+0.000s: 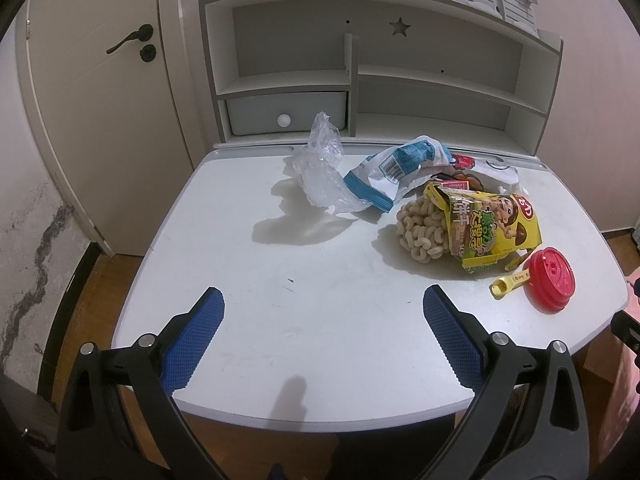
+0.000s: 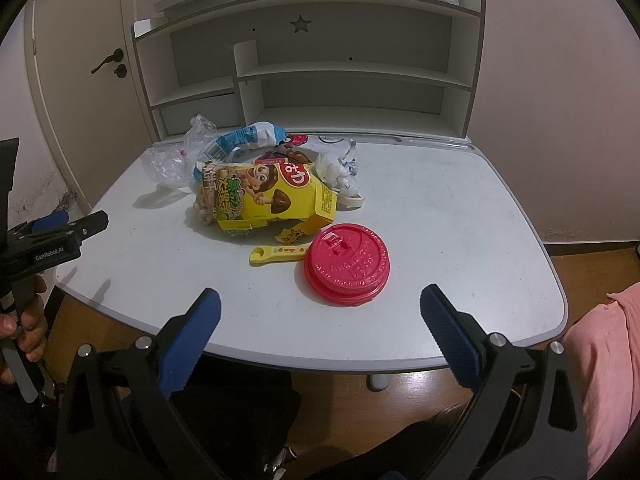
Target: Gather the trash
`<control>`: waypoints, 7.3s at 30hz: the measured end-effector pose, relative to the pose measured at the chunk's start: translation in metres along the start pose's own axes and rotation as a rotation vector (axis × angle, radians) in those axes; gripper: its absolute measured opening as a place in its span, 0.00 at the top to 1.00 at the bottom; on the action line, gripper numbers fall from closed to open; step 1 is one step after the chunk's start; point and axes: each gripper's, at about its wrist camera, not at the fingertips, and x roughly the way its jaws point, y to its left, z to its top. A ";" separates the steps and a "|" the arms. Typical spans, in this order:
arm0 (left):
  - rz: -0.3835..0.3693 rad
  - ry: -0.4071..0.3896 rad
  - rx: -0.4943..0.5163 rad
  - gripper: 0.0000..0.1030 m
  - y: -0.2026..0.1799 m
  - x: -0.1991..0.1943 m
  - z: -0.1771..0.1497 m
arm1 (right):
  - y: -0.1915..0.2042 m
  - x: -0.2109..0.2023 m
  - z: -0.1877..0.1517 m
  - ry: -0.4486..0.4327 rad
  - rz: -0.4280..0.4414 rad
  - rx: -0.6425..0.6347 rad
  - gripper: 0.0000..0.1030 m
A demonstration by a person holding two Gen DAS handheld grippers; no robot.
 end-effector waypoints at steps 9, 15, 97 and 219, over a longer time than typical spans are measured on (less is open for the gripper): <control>0.001 0.000 0.002 0.06 -0.001 0.000 0.000 | 0.000 0.000 0.000 0.000 0.001 -0.001 0.06; -0.001 0.003 0.002 0.06 -0.001 -0.001 0.001 | 0.001 0.000 0.000 0.000 0.001 -0.001 0.06; -0.916 0.135 0.744 0.84 -0.467 0.009 -0.116 | -0.377 -0.039 -0.236 0.132 -0.430 0.709 0.23; -0.267 0.012 0.317 0.65 0.005 0.089 0.111 | 0.037 0.110 0.123 0.211 0.181 -0.600 0.37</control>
